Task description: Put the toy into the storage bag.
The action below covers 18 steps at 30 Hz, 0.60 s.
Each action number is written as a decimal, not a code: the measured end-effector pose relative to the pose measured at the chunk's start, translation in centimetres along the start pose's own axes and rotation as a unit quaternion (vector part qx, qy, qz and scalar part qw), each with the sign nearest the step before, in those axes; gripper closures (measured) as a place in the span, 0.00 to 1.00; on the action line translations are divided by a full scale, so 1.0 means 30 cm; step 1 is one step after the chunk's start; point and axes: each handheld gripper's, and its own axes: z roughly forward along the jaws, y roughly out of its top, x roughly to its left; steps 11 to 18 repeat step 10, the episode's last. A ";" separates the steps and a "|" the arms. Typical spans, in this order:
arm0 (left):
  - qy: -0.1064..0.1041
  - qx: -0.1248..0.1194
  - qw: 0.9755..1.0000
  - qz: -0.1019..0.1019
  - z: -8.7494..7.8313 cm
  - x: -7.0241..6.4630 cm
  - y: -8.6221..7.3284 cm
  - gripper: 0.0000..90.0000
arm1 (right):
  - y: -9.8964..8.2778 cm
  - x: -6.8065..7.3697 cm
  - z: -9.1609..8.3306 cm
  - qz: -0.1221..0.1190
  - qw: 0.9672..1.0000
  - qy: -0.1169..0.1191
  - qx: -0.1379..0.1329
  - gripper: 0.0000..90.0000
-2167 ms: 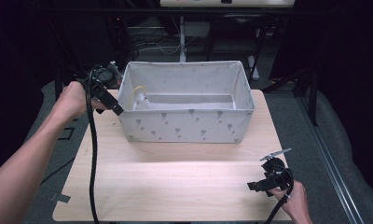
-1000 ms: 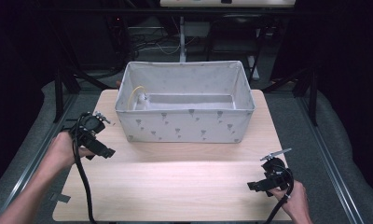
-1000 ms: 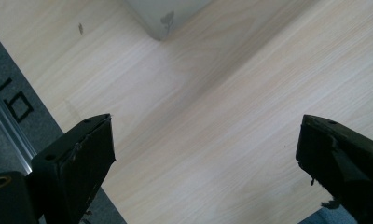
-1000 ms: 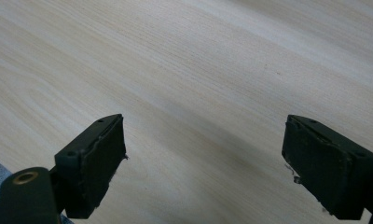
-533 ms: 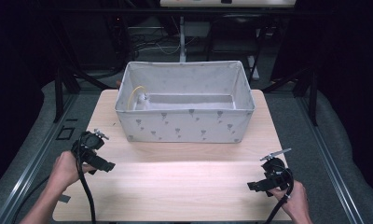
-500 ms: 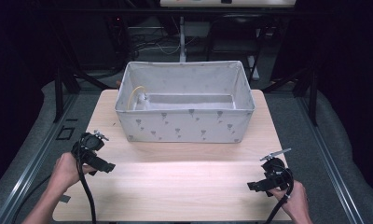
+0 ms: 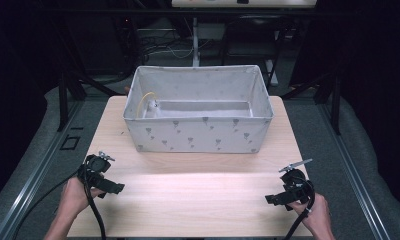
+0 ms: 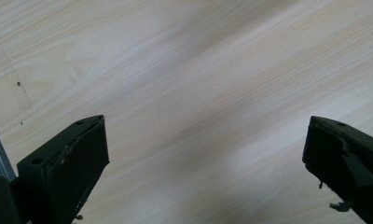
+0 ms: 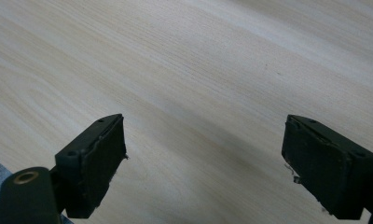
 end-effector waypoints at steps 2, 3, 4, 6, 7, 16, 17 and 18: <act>0.003 -0.002 1.000 0.003 -0.002 -0.003 -0.005 0.00 | 0.000 0.000 0.000 -0.001 1.000 0.001 0.000 0.15; 0.003 -0.005 1.000 0.001 -0.004 -0.002 -0.008 0.00 | 0.000 0.000 0.000 -0.001 1.000 0.001 0.000 0.15; 0.003 -0.009 1.000 -0.002 -0.006 0.000 -0.009 0.00 | 0.000 0.000 0.000 -0.001 1.000 0.001 0.000 0.15; 0.003 -0.009 1.000 -0.005 -0.003 0.006 -0.013 0.00 | 0.002 0.001 0.000 -0.003 1.000 0.002 0.003 0.15; 0.001 -0.008 1.000 -0.007 0.000 0.007 -0.014 0.00 | 0.002 0.002 0.000 -0.003 1.000 0.005 0.001 0.15; -0.001 -0.006 1.000 -0.006 0.005 0.009 -0.016 0.00 | 0.002 0.003 0.000 -0.002 1.000 0.006 -0.001 0.15; -0.001 -0.006 1.000 -0.006 0.005 0.009 -0.016 0.00 | 0.002 0.003 0.000 -0.002 1.000 0.006 -0.001 0.15; -0.001 -0.006 1.000 -0.006 0.005 0.009 -0.016 0.00 | 0.002 0.003 0.000 -0.002 1.000 0.006 -0.001 0.15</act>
